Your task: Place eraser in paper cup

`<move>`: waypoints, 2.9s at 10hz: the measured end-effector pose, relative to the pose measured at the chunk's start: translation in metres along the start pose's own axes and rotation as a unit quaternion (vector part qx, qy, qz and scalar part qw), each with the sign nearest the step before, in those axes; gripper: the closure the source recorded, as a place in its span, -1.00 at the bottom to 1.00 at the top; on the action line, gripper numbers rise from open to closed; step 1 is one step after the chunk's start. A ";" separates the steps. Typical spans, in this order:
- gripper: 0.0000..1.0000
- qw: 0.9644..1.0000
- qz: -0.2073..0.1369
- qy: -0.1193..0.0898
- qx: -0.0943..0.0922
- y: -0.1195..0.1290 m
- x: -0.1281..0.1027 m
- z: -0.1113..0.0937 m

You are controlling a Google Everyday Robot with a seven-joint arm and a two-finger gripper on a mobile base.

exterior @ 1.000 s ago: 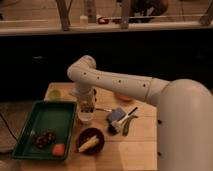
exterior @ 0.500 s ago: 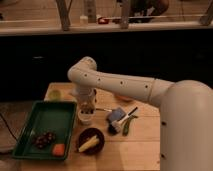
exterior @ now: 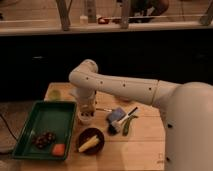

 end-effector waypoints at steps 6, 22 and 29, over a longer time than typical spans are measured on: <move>1.00 1.000 -0.003 0.002 0.005 0.000 -0.005 0.002; -0.60 1.000 -0.005 -0.007 0.011 -0.001 -0.006 0.003; -0.60 1.000 -0.007 -0.009 0.010 0.000 0.000 0.002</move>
